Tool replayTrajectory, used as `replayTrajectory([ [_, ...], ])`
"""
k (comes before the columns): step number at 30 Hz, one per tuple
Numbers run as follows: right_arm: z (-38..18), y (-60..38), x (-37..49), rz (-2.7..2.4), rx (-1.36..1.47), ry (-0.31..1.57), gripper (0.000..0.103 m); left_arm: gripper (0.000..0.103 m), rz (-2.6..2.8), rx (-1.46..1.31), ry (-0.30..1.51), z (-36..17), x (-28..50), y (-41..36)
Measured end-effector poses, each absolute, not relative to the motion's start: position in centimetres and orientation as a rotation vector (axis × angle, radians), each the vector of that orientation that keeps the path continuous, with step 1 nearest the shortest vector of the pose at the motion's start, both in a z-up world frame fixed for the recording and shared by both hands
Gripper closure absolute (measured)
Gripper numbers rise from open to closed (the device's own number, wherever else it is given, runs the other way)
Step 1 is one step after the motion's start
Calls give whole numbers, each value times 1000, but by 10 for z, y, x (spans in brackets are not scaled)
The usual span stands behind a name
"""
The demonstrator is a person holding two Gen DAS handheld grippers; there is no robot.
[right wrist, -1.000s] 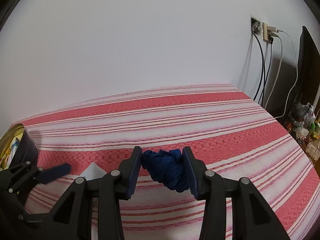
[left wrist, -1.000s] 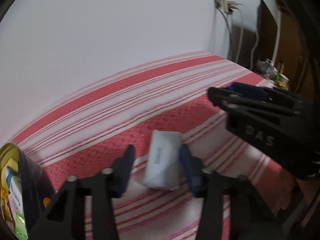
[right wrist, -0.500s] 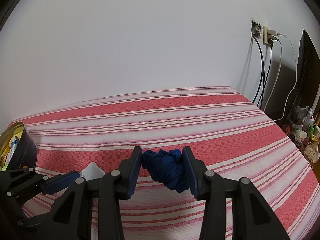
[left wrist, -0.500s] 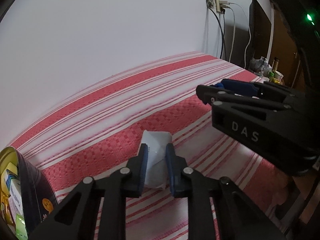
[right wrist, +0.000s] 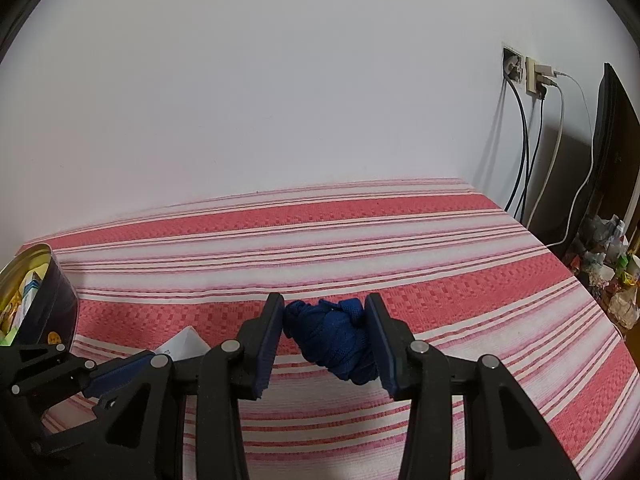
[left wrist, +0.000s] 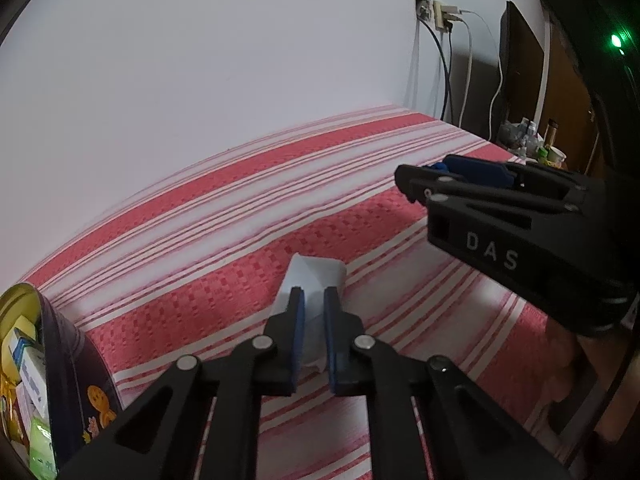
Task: Organize objects
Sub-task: 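Lift the white packet with the left tool while the right tool lifts the blue cloth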
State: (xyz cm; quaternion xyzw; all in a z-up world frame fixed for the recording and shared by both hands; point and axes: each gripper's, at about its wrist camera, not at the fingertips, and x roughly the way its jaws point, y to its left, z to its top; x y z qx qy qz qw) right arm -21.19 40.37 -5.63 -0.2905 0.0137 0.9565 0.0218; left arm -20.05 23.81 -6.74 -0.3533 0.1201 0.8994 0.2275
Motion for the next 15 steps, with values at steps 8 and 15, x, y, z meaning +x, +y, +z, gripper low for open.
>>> replayTrajectory([
  [8,-53,399,-205,2995,-847,14,58,97,2505,-964,318,-66,-197,231],
  [15,-51,395,-199,3024,-818,20,58,97,2545,-931,292,-63,-190,223],
])
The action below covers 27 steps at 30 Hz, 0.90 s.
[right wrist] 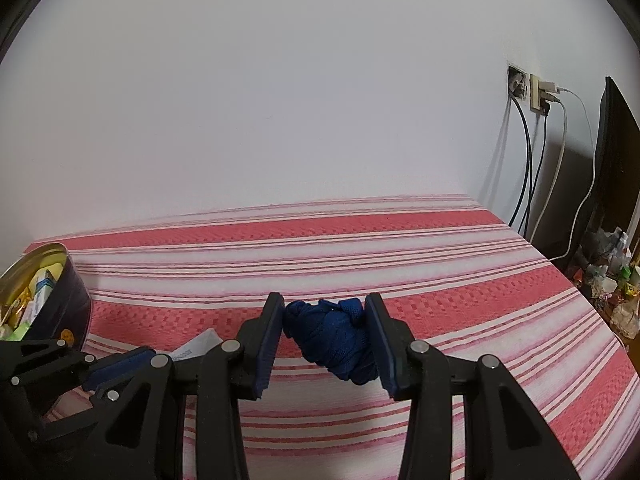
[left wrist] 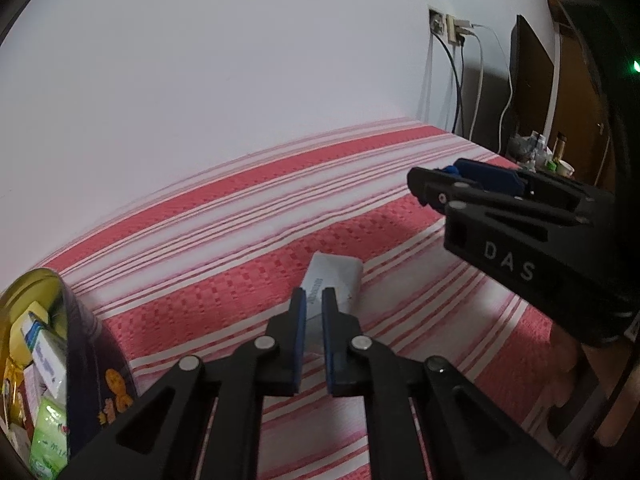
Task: Organize objects
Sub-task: 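Lift the white packet with the left tool while the right tool lifts the blue cloth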
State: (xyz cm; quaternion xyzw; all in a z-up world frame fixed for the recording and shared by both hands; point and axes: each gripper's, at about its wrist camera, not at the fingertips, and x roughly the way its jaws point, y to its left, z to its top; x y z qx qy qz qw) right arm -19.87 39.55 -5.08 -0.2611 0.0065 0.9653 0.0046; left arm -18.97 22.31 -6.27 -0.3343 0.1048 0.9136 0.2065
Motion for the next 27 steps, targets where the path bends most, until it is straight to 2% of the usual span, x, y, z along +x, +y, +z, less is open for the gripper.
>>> replayTrajectory([
  [15,-51,382,-188,3043,-812,-11,58,97,2672,-869,141,-53,-178,185],
  [27,-48,370,-172,3076,-760,-45,58,97,2736,-799,151,-46,-165,178],
])
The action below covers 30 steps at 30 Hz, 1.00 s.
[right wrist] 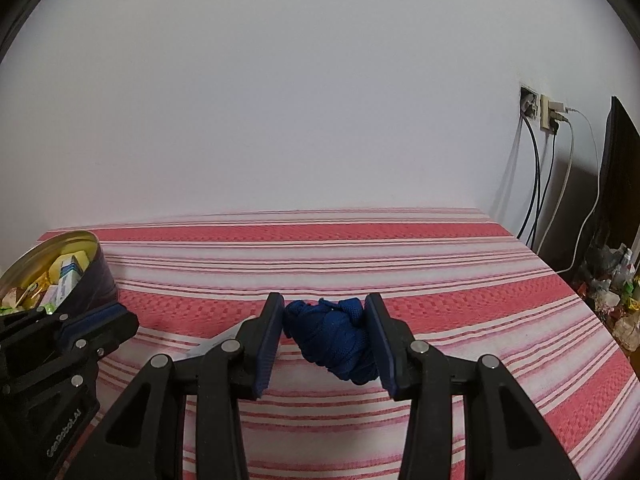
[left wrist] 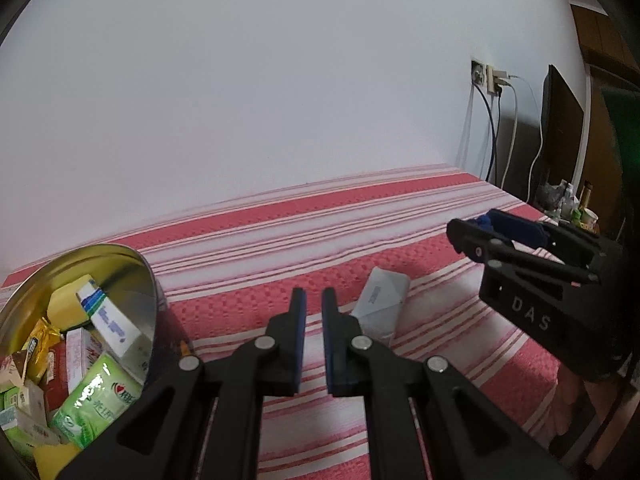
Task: Organize objects
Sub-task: 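Lift the white packet with the left tool while the right tool lifts the blue cloth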
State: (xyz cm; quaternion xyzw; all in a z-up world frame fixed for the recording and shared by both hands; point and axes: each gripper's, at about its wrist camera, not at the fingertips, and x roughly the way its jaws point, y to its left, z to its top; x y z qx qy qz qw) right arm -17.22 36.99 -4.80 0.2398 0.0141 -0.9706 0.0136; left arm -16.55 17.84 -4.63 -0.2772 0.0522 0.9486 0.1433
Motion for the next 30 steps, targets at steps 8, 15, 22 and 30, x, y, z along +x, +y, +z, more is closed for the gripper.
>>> replayTrajectory([
  [8,-48,371,-167,-3025,745,18,58,97,2678,-870,154,-51,-172,181],
  [15,-51,406,-179,-3115,864,-19,58,91,2558,-952,222,-59,-198,212],
  [22,-56,448,-190,-3087,951,-173,58,63,2474,-1038,283,-67,-212,240],
  [30,-51,433,-185,-3102,897,-49,58,66,2456,-1073,269,-70,-211,238],
])
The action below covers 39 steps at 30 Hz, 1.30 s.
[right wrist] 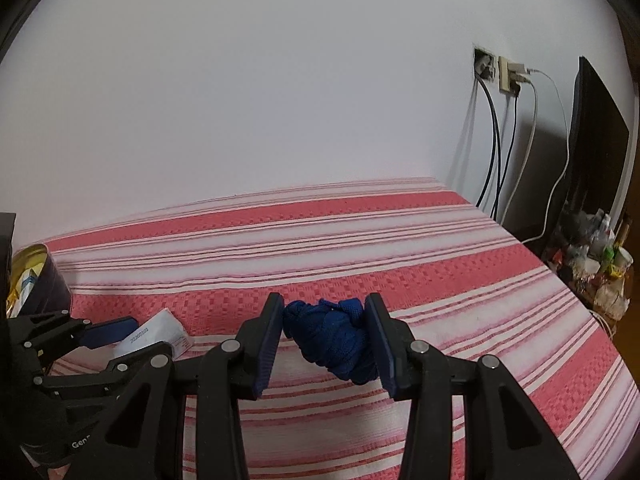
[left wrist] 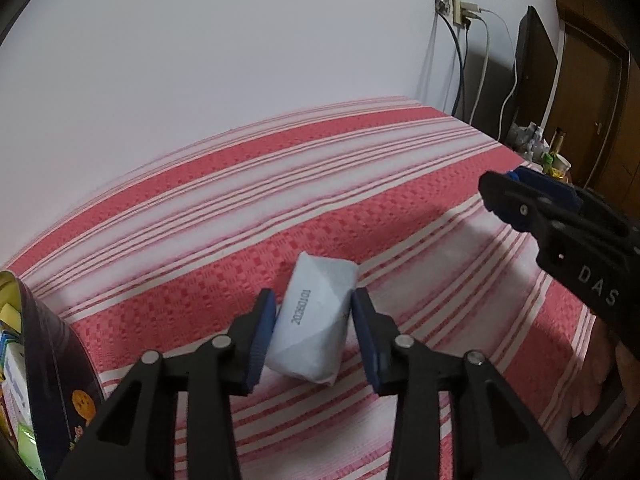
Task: Organize objects
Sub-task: 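Lift the white packet with the left tool while the right tool lifts the blue cloth, then carry the white packet and blue cloth toward the tin with both tools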
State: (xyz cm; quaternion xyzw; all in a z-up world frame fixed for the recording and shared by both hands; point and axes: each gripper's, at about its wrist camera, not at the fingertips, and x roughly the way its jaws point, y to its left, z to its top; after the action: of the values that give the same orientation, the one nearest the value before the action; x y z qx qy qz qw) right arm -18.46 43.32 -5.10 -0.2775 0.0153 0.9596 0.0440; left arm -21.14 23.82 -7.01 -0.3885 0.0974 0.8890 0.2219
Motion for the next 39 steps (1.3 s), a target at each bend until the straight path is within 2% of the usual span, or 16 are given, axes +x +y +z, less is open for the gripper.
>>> replayTrajectory([
  [12,-48,420,-173,2967,-785,20,58,68,2541,-1025,191,-62,-198,214],
  [13,-47,419,-172,2969,-783,18,58,79,2556,-1011,189,-60,-195,212],
  [14,-47,418,-172,2970,-780,15,58,95,2563,-986,179,-58,-192,208],
  [15,-47,415,-171,2971,-779,11,58,98,2578,-970,181,-56,-189,206],
  [23,-46,388,-162,2999,-777,-65,58,93,2598,-953,98,-55,-184,189],
  [24,-47,386,-162,2997,-777,-75,58,79,2598,-966,95,-56,-185,188],
  [25,-47,384,-161,2996,-776,-82,58,57,2587,-976,91,-56,-186,187],
  [27,-46,384,-160,2995,-769,-78,58,34,2575,-1000,99,-59,-189,193],
  [34,-46,388,-162,3001,-784,-39,58,35,2452,-1147,167,-74,-205,213],
  [35,-47,386,-162,3001,-788,-45,58,38,2445,-1161,177,-75,-207,216],
  [37,-47,385,-162,3002,-787,-49,58,58,2424,-1181,194,-77,-208,221],
  [39,-47,386,-162,3002,-787,-45,58,62,2432,-1178,198,-77,-206,219],
])
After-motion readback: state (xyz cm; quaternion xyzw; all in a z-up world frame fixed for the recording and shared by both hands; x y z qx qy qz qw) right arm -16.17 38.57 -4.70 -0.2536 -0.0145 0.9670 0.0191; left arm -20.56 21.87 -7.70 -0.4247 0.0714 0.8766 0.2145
